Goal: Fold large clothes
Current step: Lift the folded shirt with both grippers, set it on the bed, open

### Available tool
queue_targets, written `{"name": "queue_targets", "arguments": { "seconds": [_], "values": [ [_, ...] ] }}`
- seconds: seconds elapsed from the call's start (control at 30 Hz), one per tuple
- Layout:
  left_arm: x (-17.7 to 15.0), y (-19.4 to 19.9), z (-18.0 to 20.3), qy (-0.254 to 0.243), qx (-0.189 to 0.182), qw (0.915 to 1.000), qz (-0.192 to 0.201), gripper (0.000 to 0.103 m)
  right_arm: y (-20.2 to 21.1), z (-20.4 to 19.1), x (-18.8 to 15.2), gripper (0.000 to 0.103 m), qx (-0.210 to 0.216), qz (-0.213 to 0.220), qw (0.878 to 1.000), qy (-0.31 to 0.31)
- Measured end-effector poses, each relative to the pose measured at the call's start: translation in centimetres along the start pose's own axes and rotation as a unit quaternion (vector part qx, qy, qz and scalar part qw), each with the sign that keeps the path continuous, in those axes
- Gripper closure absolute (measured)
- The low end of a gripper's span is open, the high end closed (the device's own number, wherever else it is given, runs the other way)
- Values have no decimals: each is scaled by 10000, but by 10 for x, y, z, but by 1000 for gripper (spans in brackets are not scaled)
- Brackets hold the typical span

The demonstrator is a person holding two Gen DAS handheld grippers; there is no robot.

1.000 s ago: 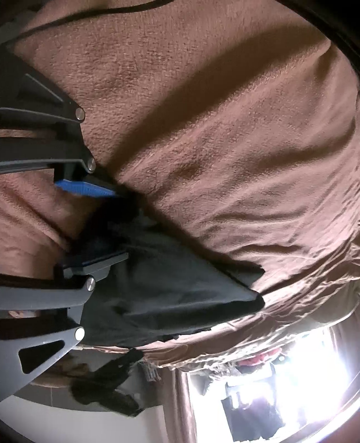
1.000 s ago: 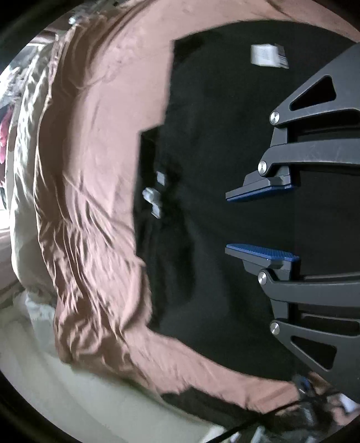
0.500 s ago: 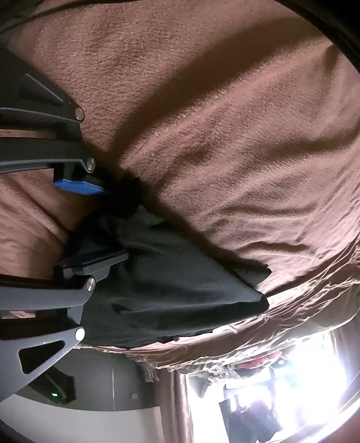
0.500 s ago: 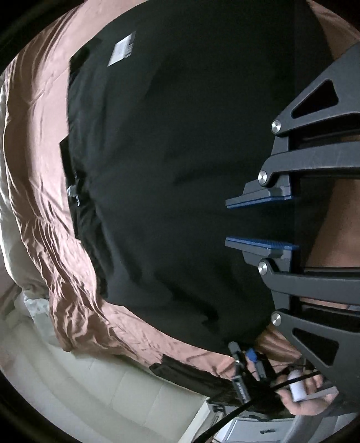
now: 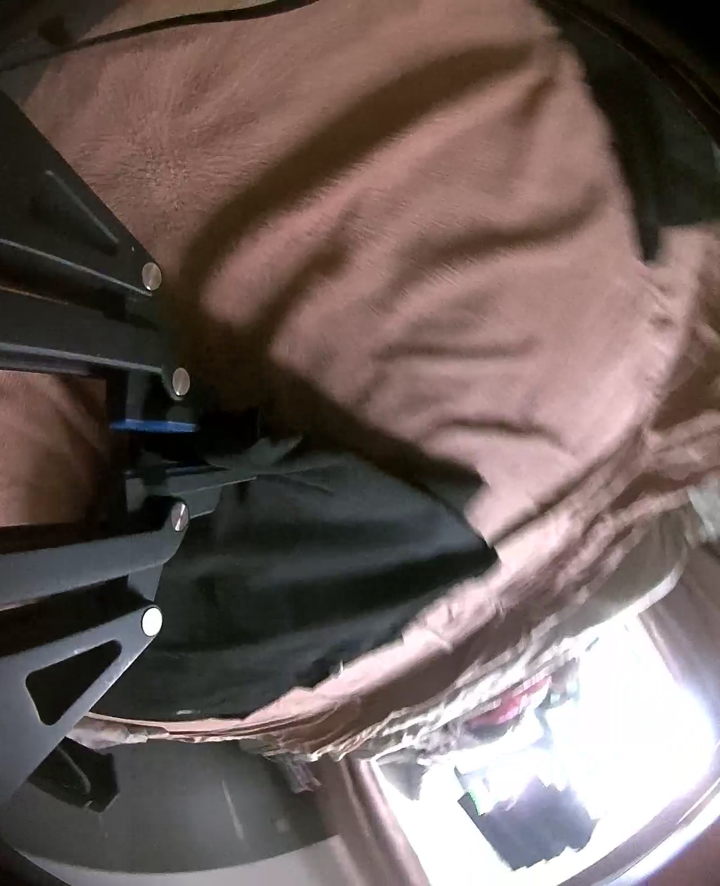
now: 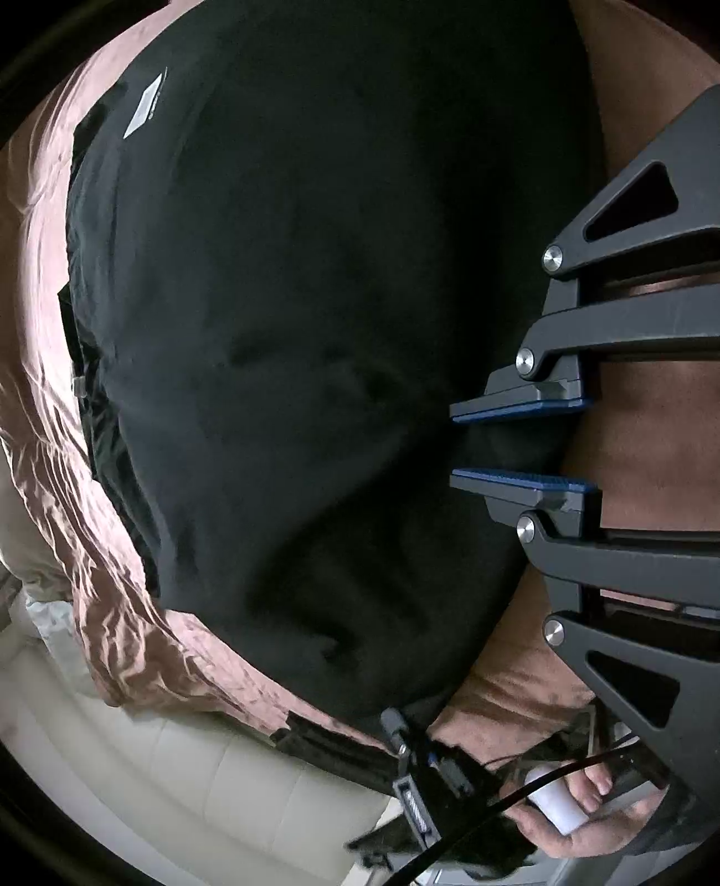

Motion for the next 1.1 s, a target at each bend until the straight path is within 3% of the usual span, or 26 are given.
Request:
{"name": "queue_targets", "arguments": {
  "seconds": [0.17, 0.4, 0.53, 0.8, 1.1],
  "values": [
    [6, 41, 61, -715, -334, 9956, 509, 99, 4, -4, -3, 90, 175, 94, 9998, 42],
    [-10, 54, 160, -1770, -601, 9802, 650, 100, -10, 13, -6, 90, 596, -45, 9979, -234],
    [-21, 54, 203, -2137, -768, 9719, 619, 100, -5, 17, -7, 90, 833, -21, 9959, -353],
    [-61, 50, 281, -2914, -1008, 9506, 345, 100, 52, 54, -21, 90, 1275, 660, 9871, -710],
    [-117, -14, 360, -3598, -995, 9269, -386, 100, 129, 133, -64, 89, 1292, 1462, 9710, -1384]
  ]
}}
Point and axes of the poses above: each gripper's, at about its wrist camera, not at the fingertips, and y roughly against the way its jaws point, z to its right, x to its top, the point moved 9 cm from there along -y, roughly the way its jaws point, and after that the axes turned 15 degrees about -z, right-handed, at the moved point
